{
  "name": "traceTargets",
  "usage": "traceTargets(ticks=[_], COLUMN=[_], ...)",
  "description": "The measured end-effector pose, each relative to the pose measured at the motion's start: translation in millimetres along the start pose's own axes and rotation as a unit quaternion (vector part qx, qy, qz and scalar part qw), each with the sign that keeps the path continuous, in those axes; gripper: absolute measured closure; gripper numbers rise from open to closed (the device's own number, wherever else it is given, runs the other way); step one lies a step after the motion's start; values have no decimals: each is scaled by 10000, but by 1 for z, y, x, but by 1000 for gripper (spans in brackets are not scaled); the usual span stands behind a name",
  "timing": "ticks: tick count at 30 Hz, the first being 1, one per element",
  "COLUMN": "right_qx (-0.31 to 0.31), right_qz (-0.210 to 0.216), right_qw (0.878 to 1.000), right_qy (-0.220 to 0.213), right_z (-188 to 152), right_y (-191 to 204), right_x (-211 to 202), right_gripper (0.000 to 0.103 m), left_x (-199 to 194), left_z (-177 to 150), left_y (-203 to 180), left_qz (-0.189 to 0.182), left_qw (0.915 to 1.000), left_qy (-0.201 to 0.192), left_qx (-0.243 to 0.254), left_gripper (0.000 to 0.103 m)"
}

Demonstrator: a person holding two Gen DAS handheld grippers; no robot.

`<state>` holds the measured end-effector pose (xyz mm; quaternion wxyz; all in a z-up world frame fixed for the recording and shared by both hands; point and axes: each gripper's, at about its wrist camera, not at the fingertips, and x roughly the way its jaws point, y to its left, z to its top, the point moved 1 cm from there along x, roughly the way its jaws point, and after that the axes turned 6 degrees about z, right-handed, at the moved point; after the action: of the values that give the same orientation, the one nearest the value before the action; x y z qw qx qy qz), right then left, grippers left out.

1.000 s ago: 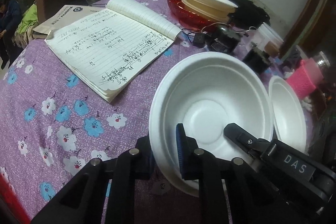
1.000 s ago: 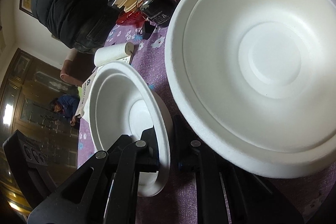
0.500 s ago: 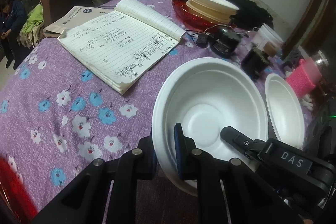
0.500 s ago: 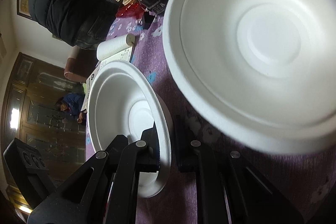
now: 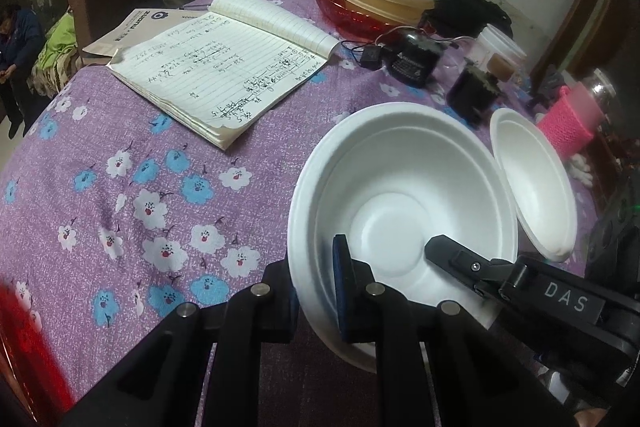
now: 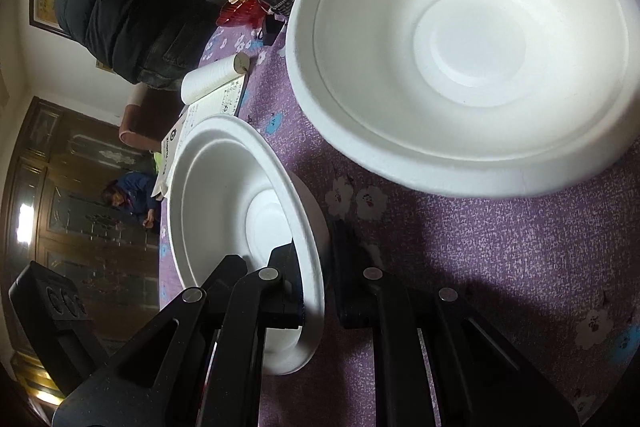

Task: Organize plates and bowls
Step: 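Close the left tool on the white bowl rim while the right tool holds it, then carry the white foam bowl with both tools onto the stacked red plates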

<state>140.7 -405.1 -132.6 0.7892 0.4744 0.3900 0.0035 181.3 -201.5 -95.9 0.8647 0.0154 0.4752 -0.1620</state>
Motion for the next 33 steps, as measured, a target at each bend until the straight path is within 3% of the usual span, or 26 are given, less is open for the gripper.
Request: traceTargets(ticks=[13,22,33], right_qx=[-157,-342,-972], right_qz=[114,293,641], right_qw=[9998,9989,9930], right_qy=[-65,104,179], right_z=[0,-12,-52], right_y=[11,33,89], right_x=[-3,1,-7], right_gripper=[91,91,91], left_x=[-20,-41,-104], left_z=[-2,-16,-28], left_y=[4,25,65], left_qz=[-81,75,295], left_qw=[9998,9991,9960], left_qy=[-175,-321,-707], left_qx=[-52,-251,-466], left_gripper=[90,89,88])
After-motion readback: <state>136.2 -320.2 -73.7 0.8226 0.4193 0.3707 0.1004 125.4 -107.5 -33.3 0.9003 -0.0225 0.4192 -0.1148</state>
